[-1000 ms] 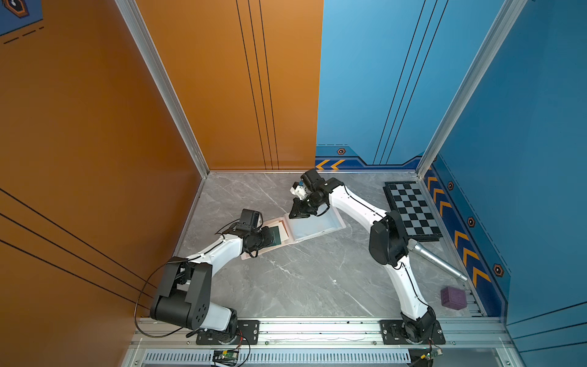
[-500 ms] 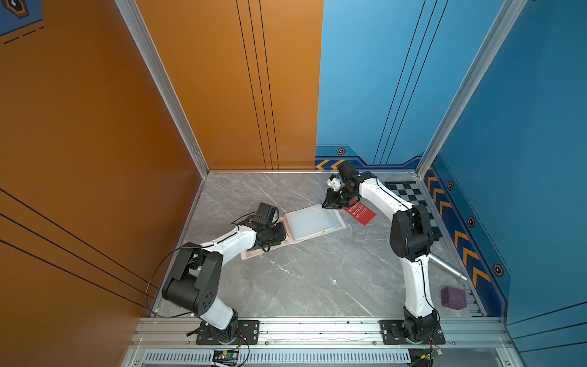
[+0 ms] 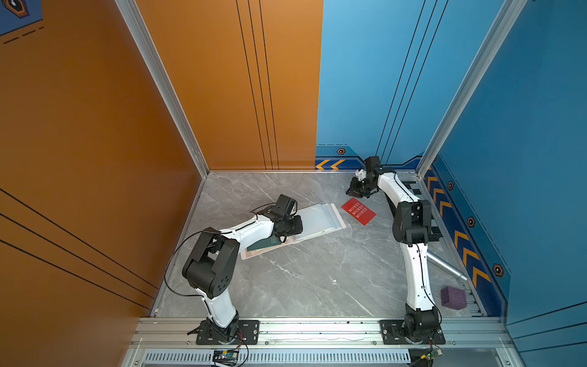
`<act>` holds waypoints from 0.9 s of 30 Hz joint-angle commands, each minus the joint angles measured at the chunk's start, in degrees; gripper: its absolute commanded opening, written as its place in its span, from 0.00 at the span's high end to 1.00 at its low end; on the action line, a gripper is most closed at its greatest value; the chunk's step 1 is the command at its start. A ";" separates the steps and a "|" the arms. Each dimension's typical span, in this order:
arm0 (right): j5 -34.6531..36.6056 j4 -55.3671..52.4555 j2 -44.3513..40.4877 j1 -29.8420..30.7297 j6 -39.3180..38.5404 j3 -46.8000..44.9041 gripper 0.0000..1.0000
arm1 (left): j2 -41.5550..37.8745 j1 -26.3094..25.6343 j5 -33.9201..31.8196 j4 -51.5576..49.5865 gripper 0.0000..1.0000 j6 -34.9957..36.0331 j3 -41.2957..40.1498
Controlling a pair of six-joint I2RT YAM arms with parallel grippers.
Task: Place the photos into the photo albums
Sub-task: Move the photo to the center of the board.
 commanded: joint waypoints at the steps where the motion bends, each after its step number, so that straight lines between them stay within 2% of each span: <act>1: -0.68 -0.76 3.55 -0.17 2.10 4.93 0.81 | 1.19 -1.27 0.61 -1.86 0.70 0.34 1.78; 5: -2.19 -0.97 6.65 0.04 2.27 7.56 0.82 | 1.68 -2.20 0.57 -1.93 0.69 0.15 1.82; 10: 1.33 -0.89 2.66 -1.35 0.95 -0.29 0.82 | 1.20 -2.84 0.34 -2.01 0.69 0.13 1.22; 14: 4.37 0.01 -4.16 -1.76 -1.05 -11.24 0.82 | 2.04 -2.95 0.49 -1.88 0.69 0.27 1.62; 22: 2.60 11.42 -24.75 -1.89 0.32 -45.85 0.83 | 6.21 -3.88 2.53 -1.96 0.69 1.46 6.61; 27: 1.80 15.19 -35.76 -2.00 2.09 -58.15 0.82 | 9.61 -4.42 4.54 -2.55 0.69 1.89 10.90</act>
